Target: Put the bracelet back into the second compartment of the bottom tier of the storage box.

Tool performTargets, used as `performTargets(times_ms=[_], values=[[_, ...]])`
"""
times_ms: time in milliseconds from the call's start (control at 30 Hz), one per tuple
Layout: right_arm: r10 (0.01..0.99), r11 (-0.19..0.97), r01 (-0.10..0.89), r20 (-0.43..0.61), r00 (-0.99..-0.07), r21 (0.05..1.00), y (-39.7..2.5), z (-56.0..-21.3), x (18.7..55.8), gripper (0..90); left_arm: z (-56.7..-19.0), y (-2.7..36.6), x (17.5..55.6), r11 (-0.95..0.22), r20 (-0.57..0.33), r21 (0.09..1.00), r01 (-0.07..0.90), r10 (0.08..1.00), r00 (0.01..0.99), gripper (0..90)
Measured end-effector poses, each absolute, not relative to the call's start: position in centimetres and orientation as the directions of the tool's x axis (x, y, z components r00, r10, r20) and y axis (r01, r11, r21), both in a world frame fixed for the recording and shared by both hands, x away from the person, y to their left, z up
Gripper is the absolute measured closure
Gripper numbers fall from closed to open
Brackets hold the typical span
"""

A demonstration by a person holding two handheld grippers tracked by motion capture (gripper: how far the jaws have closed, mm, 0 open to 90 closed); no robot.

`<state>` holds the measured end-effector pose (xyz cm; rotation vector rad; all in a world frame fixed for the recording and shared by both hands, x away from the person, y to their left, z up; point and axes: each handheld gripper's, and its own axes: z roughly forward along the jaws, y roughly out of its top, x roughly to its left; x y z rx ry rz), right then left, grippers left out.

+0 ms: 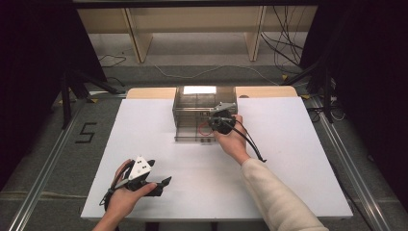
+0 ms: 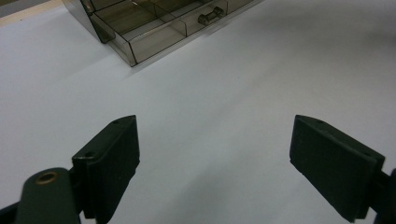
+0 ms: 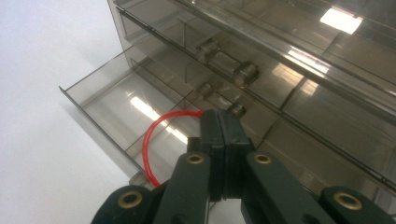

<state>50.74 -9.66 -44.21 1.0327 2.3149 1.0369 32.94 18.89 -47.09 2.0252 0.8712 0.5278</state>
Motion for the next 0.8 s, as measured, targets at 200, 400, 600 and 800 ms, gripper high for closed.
performTargets(times_ms=[200, 400, 600, 800], values=[[0.758, 0.46, 0.47, -0.058, -0.65, 0.753, -9.4, -44.6, 50.8, 90.0, -47.1, 18.9, 32.9, -0.397, 0.044, 0.832, 0.386, 0.742, 0.669, 15.9], [0.757, 0.465, 0.473, -0.058, -0.651, 0.748, -9.2, -44.9, 50.9, 90.0, -47.1, 18.8, 32.9, -0.397, 0.043, 0.833, 0.386, 0.742, 0.669, 15.9], [0.756, 0.472, 0.475, -0.063, -0.651, 0.743, -9.2, -45.2, 51.0, 90.0, -47.1, 18.8, 32.9, -0.396, 0.042, 0.833, 0.386, 0.741, 0.67, 15.9], [0.758, 0.475, 0.485, -0.061, -0.65, 0.735, -9.0, -45.7, 51.2, 90.0, -47.1, 18.8, 32.9, -0.396, 0.041, 0.833, 0.386, 0.741, 0.67, 15.9]])
